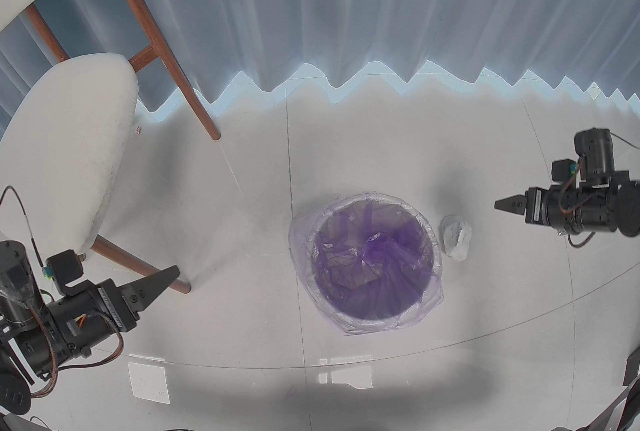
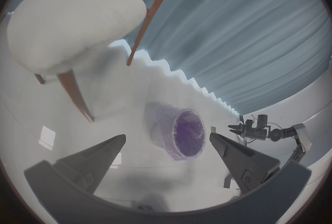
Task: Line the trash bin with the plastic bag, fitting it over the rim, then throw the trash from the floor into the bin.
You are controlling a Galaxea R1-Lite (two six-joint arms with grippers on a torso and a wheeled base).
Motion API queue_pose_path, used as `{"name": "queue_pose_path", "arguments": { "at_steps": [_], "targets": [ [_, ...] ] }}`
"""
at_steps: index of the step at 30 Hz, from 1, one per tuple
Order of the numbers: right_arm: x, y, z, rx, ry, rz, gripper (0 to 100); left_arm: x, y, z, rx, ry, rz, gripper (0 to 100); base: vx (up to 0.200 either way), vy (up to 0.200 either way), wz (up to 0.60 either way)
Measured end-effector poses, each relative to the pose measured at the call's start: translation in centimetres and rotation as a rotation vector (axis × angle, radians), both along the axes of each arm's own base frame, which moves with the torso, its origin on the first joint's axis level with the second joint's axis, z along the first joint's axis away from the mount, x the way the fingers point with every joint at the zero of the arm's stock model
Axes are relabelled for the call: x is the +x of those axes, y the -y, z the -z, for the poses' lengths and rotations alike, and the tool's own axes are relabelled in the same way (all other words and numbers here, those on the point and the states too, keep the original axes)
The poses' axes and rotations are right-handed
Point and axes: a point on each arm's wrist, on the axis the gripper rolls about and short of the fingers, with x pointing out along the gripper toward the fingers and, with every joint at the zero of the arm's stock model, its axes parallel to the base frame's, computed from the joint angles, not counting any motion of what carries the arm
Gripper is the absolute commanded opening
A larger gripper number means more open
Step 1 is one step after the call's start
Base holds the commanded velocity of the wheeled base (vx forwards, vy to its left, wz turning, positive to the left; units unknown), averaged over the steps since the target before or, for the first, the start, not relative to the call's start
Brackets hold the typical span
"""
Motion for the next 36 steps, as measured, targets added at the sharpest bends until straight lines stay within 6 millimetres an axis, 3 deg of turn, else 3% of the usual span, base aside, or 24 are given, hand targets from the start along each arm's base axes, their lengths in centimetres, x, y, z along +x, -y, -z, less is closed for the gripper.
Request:
{"name": "queue_pose_path", "arguments": {
  "at_steps": [10, 19, 26, 32, 36],
  "targets": [
    [-7.0, 2.4, 6.5, 0.235, -0.100, 0.244, 100, 3.6, 4.7, 1.9, -0.050, -0.104, 0.210, 100, 0.000, 0.000, 0.00],
    [-12.4, 1.9, 10.5, 0.586, -0.307, 0.536, 100, 6.9, 10.1, 7.8, 0.073, -0.075, 0.423, 100, 0.000, 0.000, 0.00],
    [-12.9, 1.0, 11.2, 0.819, -0.290, 0.646, 100, 7.9, 12.6, 12.9, 0.157, -0.039, 0.508, 100, 0.000, 0.000, 0.00],
    [-11.9, 0.7, 11.0, 0.823, -0.143, 0.634, 100, 8.1, 13.3, 15.6, 0.210, -0.078, 0.515, 100, 0.000, 0.000, 0.00],
    [-11.8, 0.5, 11.4, 0.797, -0.143, 0.630, 100, 8.6, 13.6, 16.6, 0.240, -0.084, 0.445, 100, 0.000, 0.000, 0.00]
  ]
}}
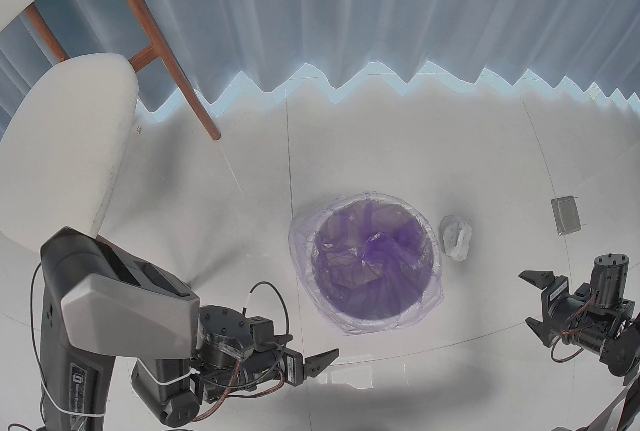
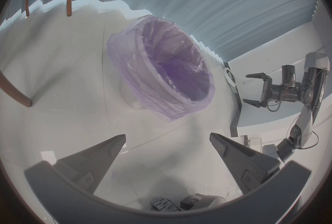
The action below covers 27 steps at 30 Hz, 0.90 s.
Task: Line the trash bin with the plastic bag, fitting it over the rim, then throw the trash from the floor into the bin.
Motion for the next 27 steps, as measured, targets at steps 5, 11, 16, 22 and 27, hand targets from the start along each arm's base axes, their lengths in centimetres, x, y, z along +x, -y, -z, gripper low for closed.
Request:
{"name": "queue_pose_path", "arguments": {
  "at_steps": [5, 11, 16, 22, 27],
  "targets": [
    [0.1, -0.1, 0.3, -0.006, -0.013, -0.004, 100, 0.9, 0.7, 0.9, -0.005, 0.001, -0.040, 100, 0.000, 0.000, 0.00],
    [0.1, -0.1, 0.4, -0.009, -0.019, -0.004, 100, 2.2, 1.6, 1.7, -0.026, 0.021, -0.055, 100, 0.000, 0.000, 0.00],
    [0.1, -0.1, 0.3, -0.010, -0.015, -0.004, 100, 3.1, 2.3, 2.4, -0.037, -0.002, -0.068, 100, 0.000, 0.000, 0.00],
    [0.1, -0.1, 0.3, -0.010, -0.016, -0.002, 100, 4.3, 2.6, 3.1, -0.015, -0.057, -0.092, 100, 0.000, 0.000, 0.00],
    [0.1, -0.1, 0.3, -0.010, -0.016, -0.003, 100, 6.0, 3.0, 3.0, -0.032, -0.038, -0.114, 100, 0.000, 0.000, 0.00]
  ]
}}
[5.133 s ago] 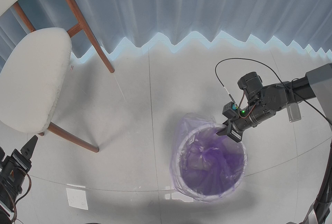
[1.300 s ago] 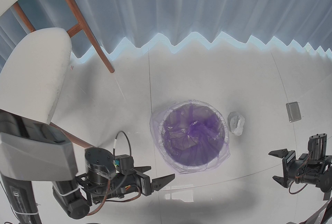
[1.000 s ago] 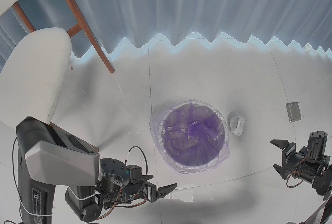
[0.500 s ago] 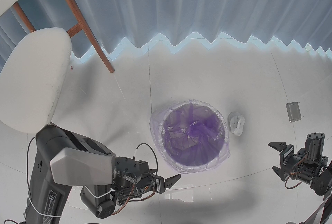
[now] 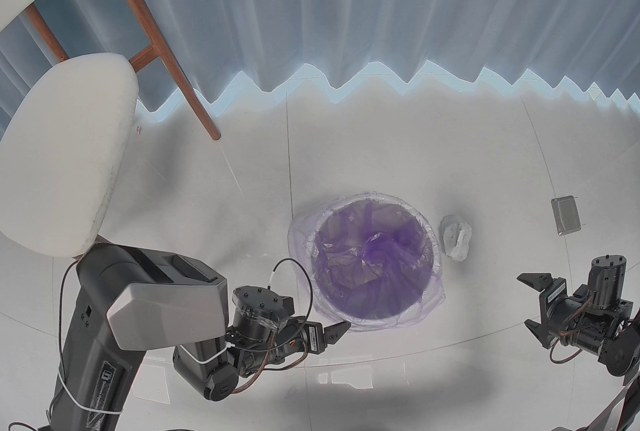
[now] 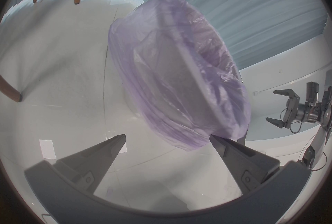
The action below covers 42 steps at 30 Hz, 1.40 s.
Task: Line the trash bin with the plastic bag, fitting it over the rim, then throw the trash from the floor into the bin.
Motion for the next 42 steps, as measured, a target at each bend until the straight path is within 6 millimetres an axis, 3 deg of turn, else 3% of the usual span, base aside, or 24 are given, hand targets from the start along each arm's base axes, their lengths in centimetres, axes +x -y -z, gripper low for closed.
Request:
{"name": "queue_pose_path", "arguments": {
  "at_steps": [11, 24, 34, 38, 42],
  "targets": [
    [0.0, 0.0, 0.1, 0.002, -0.009, 0.002, 100, 2.8, 1.1, 1.6, 0.051, -0.020, -0.071, 100, 0.000, 0.000, 0.00],
    [0.0, 0.0, 0.2, 0.004, -0.018, 0.003, 100, 4.5, 1.8, 3.0, 0.264, -0.294, -0.087, 100, 0.000, 0.000, 0.00],
    [0.1, 0.0, 0.5, 0.003, -0.034, 0.005, 100, 6.7, 2.9, 0.9, 0.290, -0.334, -0.114, 100, 0.000, 0.000, 0.00],
    [0.1, 0.0, 0.6, 0.003, -0.039, 0.005, 100, 5.8, 2.2, -0.5, 0.288, -0.336, -0.119, 100, 0.000, 0.000, 0.00],
    [0.1, 0.0, 0.7, 0.002, -0.042, 0.005, 100, 3.7, 0.1, -2.5, 0.300, -0.359, -0.130, 100, 0.000, 0.000, 0.00]
  ]
}}
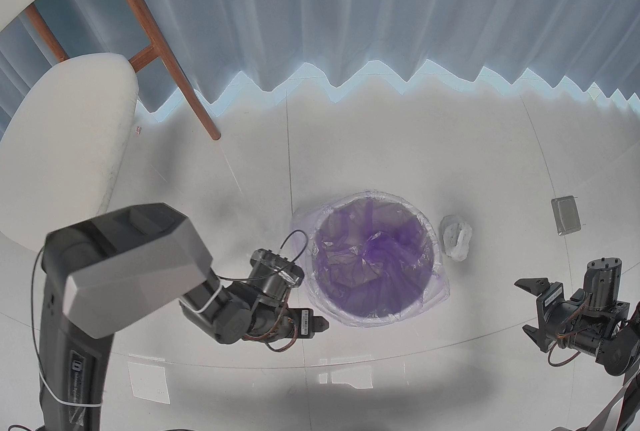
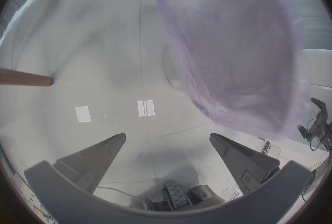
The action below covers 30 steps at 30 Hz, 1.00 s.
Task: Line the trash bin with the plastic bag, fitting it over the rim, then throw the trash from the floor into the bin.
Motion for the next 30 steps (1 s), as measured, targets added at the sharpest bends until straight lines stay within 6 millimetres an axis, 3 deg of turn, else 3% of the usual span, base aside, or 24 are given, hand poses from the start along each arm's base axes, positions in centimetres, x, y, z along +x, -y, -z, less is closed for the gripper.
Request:
{"name": "queue_pose_path", "arguments": {
  "at_steps": [8, 17, 21, 26, 30],
  "targets": [
    [0.1, -0.1, 0.3, -0.004, -0.012, -0.004, 100, -3.8, -4.2, -2.9, 0.003, -0.018, -0.050, 100, 0.000, 0.000, 0.00],
    [0.2, 0.0, 0.6, -0.008, -0.024, -0.003, 100, -2.1, -3.8, -5.1, -0.250, 0.281, -0.128, 100, 0.000, 0.000, 0.00],
    [0.2, 0.0, 0.6, -0.011, -0.027, 0.003, 100, -1.3, -3.6, -3.8, -0.308, 0.351, -0.146, 100, 0.000, 0.000, 0.00],
    [0.3, 0.0, 0.7, -0.014, -0.030, 0.009, 100, -0.8, -3.9, -0.7, -0.293, 0.326, -0.175, 100, 0.000, 0.000, 0.00],
    [0.3, 0.0, 0.8, -0.015, -0.034, 0.010, 100, -0.6, -4.1, 0.5, -0.295, 0.326, -0.184, 100, 0.000, 0.000, 0.00]
  ]
}}
